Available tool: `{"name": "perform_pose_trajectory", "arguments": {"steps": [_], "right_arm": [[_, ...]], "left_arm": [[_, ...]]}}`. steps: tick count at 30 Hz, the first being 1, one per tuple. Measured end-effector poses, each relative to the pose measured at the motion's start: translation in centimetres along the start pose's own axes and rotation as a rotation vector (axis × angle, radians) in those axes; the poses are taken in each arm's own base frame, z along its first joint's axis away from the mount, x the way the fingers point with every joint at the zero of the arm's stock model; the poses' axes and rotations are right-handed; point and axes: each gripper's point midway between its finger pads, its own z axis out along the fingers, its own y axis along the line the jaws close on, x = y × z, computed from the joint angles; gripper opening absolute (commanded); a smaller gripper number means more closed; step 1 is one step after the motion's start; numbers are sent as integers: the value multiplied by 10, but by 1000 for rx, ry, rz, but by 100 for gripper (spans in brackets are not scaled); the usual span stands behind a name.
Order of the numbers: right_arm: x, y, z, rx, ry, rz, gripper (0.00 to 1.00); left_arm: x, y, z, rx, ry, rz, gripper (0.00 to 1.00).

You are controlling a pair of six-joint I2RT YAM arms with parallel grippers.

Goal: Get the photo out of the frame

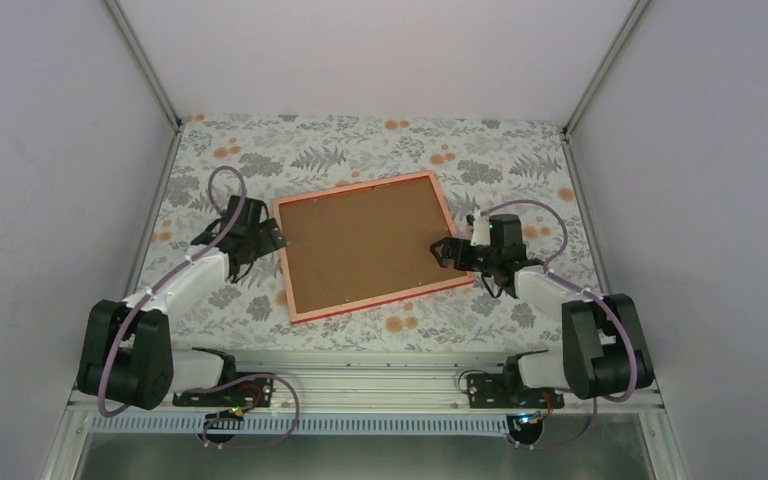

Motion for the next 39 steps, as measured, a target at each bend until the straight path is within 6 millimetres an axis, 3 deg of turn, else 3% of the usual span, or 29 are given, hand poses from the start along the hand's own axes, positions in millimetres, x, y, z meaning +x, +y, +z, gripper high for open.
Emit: {"name": "perform_pose_trajectory", "arguments": {"steps": [6, 11, 22, 29, 39], "right_arm": [[5, 5, 1, -3, -24, -20, 98], [6, 4, 0, 13, -47, -23, 98], [3, 5, -4, 23, -73, -19, 99], [3, 8, -6, 17, -80, -26, 99], [3, 9, -7, 13, -85, -29, 99]], "left_arm": [[-13, 52, 4, -133, 19, -79, 100], [-11, 80, 15, -213, 84, -114, 96], [0, 88, 40, -246, 184, -115, 80], [1, 87, 46, -251, 202, -117, 69], [2, 89, 56, -268, 218, -108, 39]]}}
